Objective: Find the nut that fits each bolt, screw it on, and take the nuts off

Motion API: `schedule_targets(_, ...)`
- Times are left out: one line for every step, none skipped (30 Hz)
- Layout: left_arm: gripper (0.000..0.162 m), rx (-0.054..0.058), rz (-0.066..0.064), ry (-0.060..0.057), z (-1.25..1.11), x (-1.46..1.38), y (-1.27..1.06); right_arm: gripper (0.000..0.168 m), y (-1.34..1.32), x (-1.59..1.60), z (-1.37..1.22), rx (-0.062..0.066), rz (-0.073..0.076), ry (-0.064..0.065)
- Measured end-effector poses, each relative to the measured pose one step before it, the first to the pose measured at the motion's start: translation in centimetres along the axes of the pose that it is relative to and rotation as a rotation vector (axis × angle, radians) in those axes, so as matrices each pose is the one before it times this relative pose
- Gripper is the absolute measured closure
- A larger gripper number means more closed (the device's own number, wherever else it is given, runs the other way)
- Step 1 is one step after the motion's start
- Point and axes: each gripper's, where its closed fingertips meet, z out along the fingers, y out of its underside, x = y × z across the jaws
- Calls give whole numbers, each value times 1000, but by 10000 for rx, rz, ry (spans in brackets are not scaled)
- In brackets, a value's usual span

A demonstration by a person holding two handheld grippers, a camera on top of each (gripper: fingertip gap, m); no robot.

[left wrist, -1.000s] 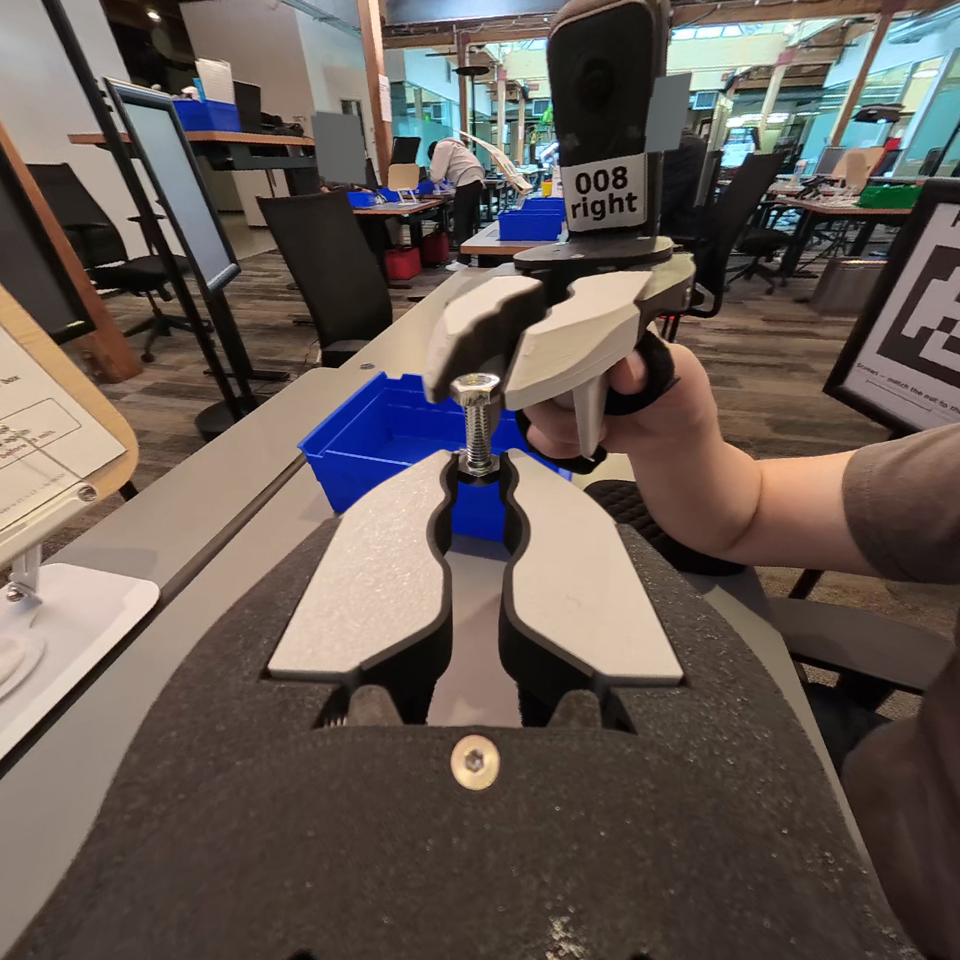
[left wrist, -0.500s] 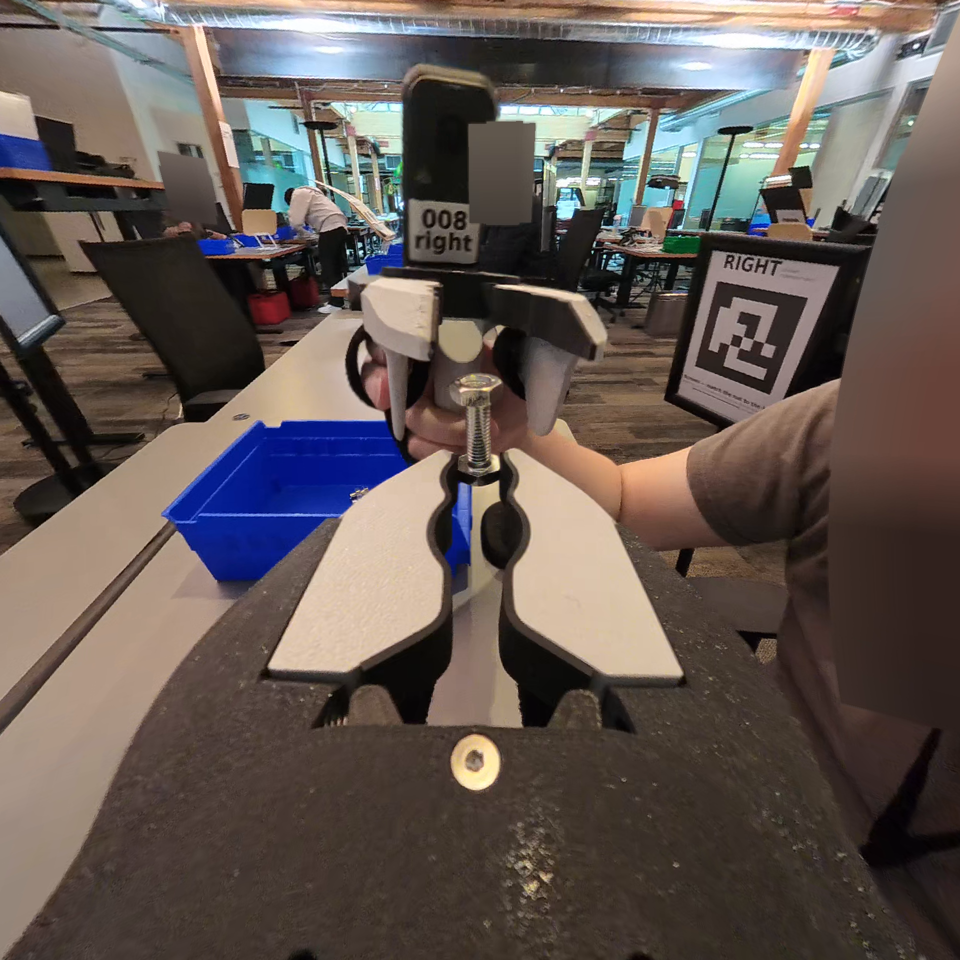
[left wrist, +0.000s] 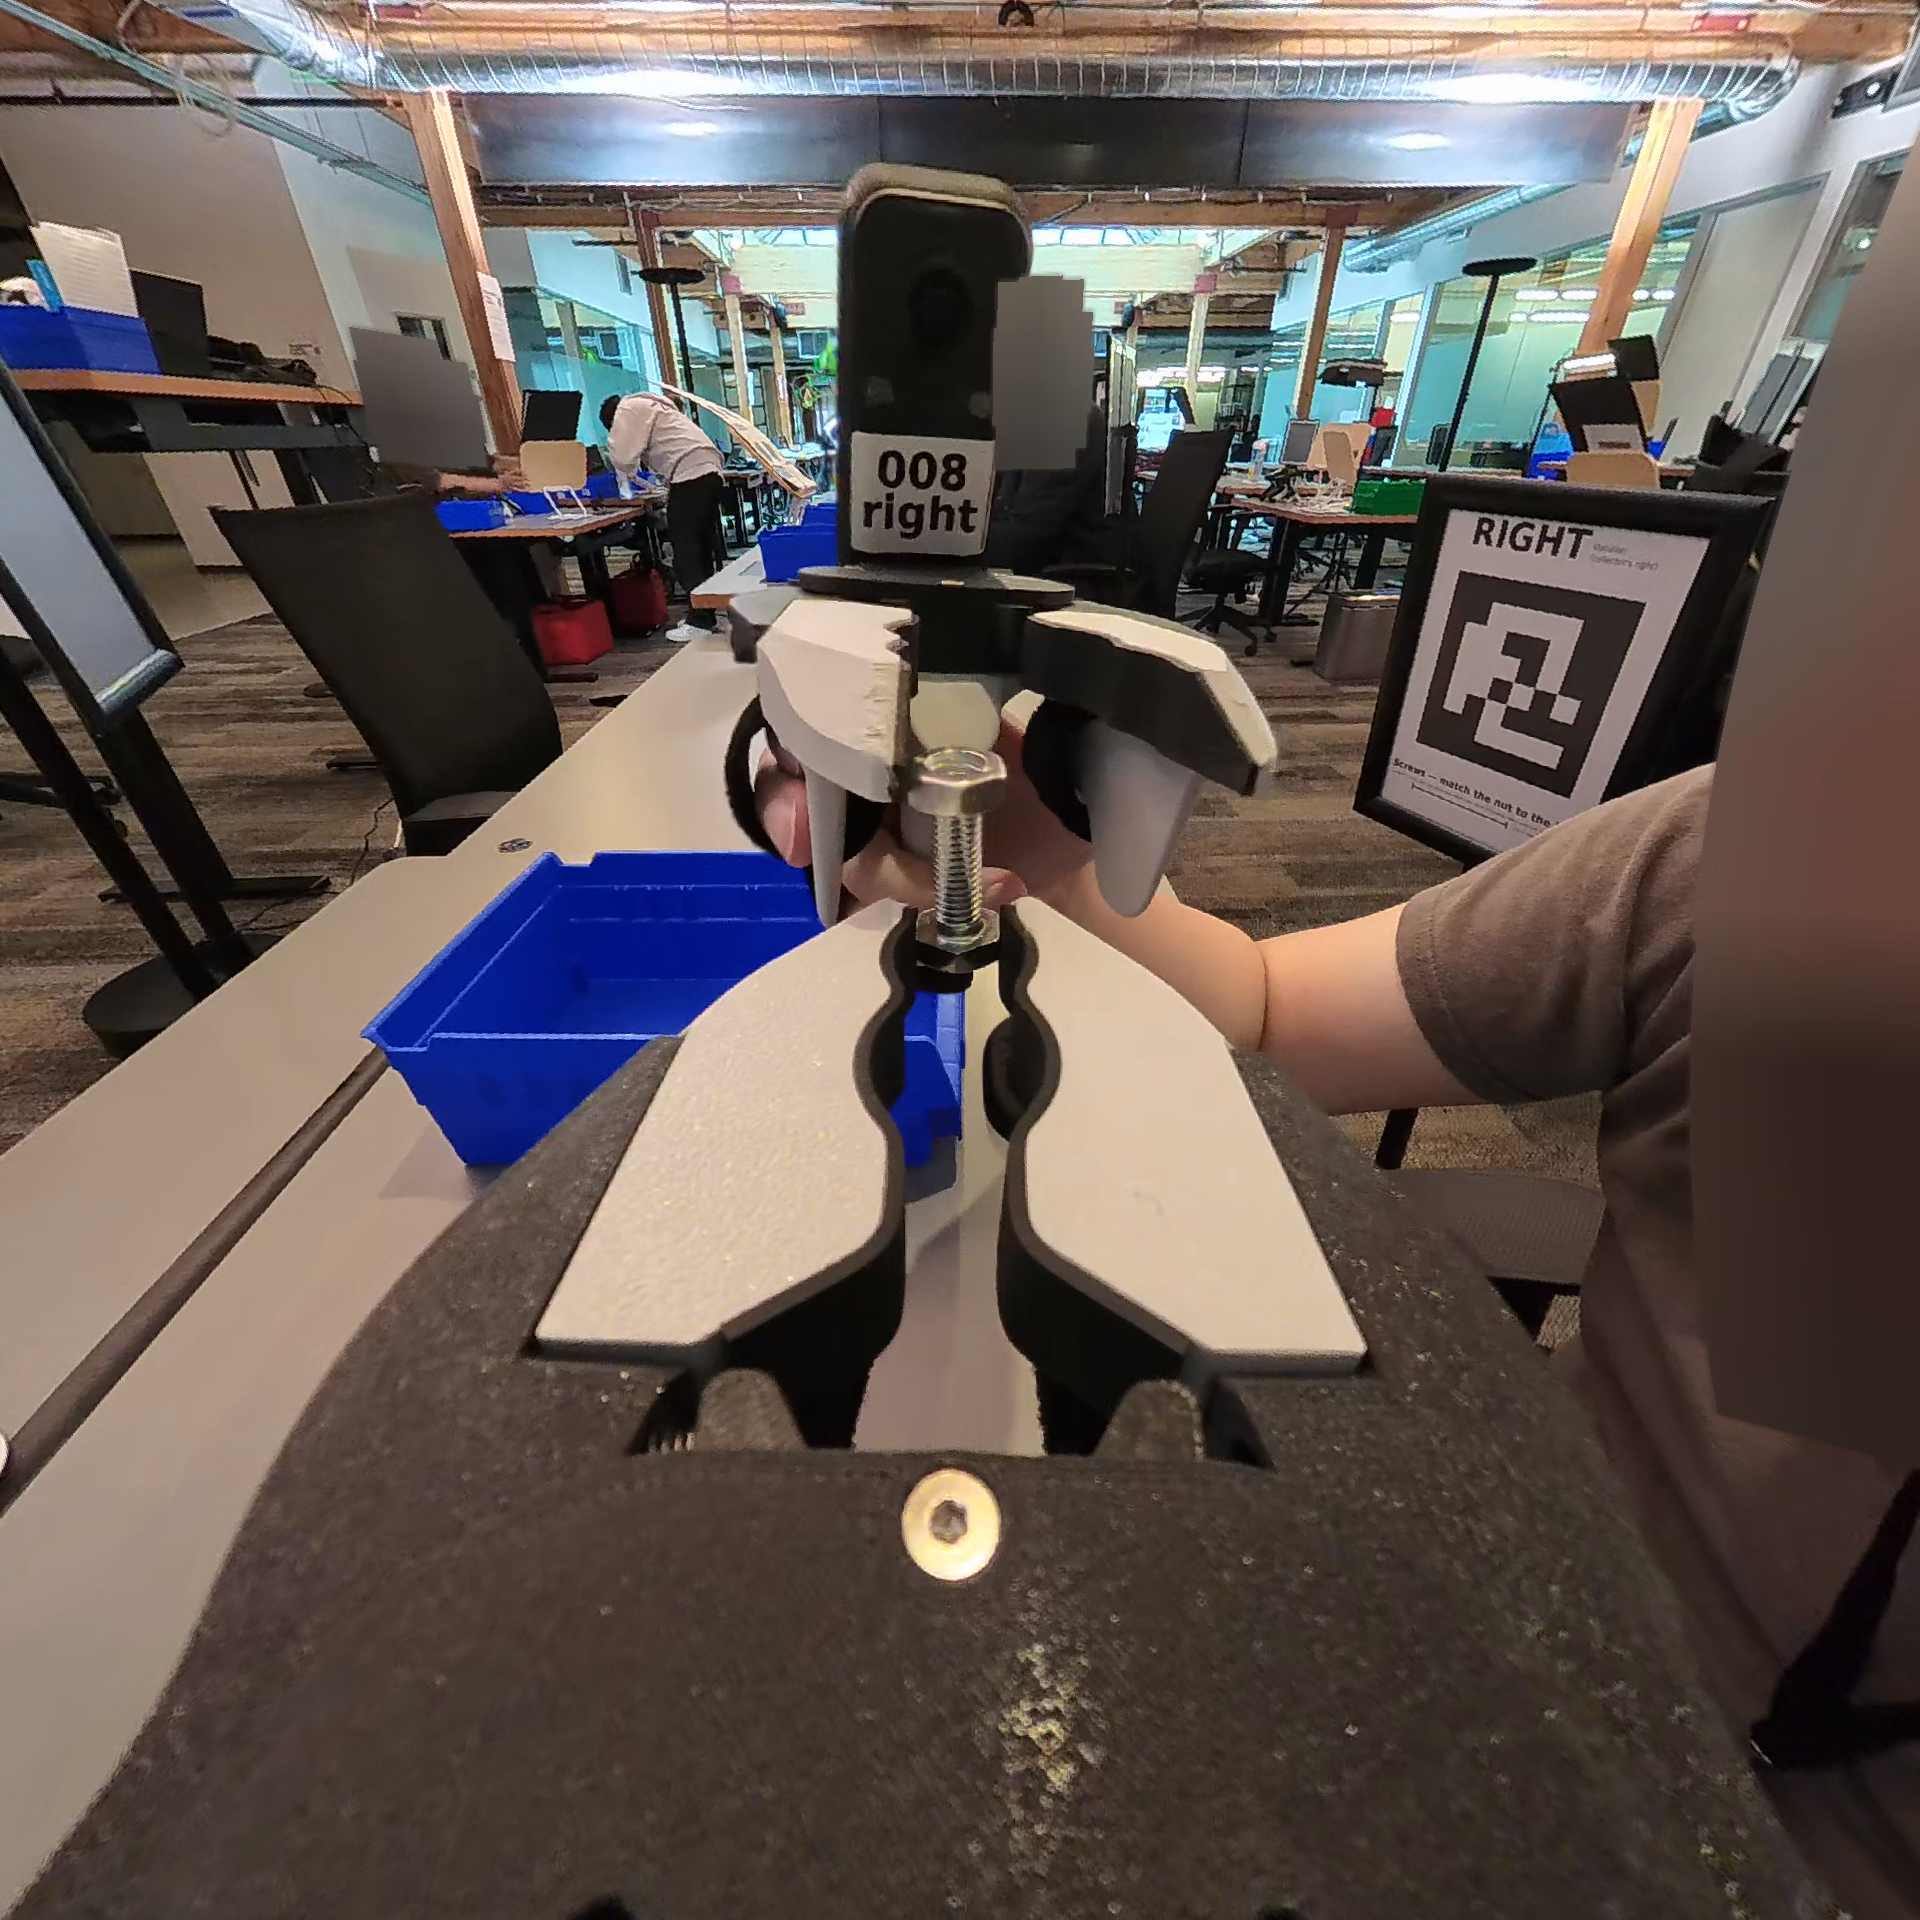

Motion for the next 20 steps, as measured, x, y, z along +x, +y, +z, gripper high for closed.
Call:
schedule_targets(148, 52, -28, -6, -63, -58, -77, 116, 10, 65, -31, -26, -32, 57)
schedule_targets(148, 16, -36, 7, -68, -35, -32, 116, 36, 49, -32, -37, -24, 41)
schedule_targets(148, 15, 3, -52, -69, -89, -50, 116, 44, 47, -19, -50, -26, 42)
schedule_targets(148, 3, 24, -52, -48, -64, -24, 116, 72, 42, -26, -57, -33, 36)
schedule_targets(148, -22, 5, -7, -26, -3, -1, 116, 43, 16, -19, -50, -34, 14)
schedule_targets(148, 3, 14, -22, -28, -19, -25, 116, 17, 5, -35, -32, -30, 19)
schedule_targets(148, 17, 3, -19, -18, -17, -33, 116, 5, 76, -37, -14, -27, 55)
schedule_targets(148, -20, -28, 63, 6, 72, 36, 116, -25, 123, -27, 16, -26, 93)
schedule_targets(148, -47, -43, 71, 56, 84, 82, 116, -19, 163, 2, 38, -19, 104)
schedule_targets(148, -9, 3, -2, 54, 16, 52, 116, 22, 137, 40, 25, -8, 79)
schedule_targets(148, -11, 16, 16, 72, 49, 45, 116, 70, 83, 65, 6, -5, 37)
schedule_targets(148, -55, -17, 52, 80, 90, 102, 116, 82, -10, 93, -4, -11, -11)
schedule_targets(148, -33, 13, -18, 67, -13, 62, 116, 65, -73, 94, -8, -16, -49)
schedule_targets(148, -13, 19, -46, 31, -53, 47, 116, 34, -111, 79, -10, -17, -56)
schedule_targets(148, -32, -9, -5, 7, -21, 51, 116, 32, -81, 56, -32, -13, -32)
schedule_targets(148, 10, -11, -29, -43, -70, -22, 117, 24, -48, 15, -37, -25, -2)
schedule_targets(148, 60, -14, -59, -77, -108, -87, 117, -10, -38, -11, -23, -38, 16)
schedule_targets(148, 26, -35, -6, -81, -64, -54, 117, -37, -16, -39, -17, -33, 22)
schedule_targets(148, 9, -5, -26, -84, -71, -41, 116, -37, 23, -51, -16, -28, 41)
schedule_targets(148, 10, 32, -45, -63, -72, -43, 116, -33, 57, -74, -22, -44, 68)
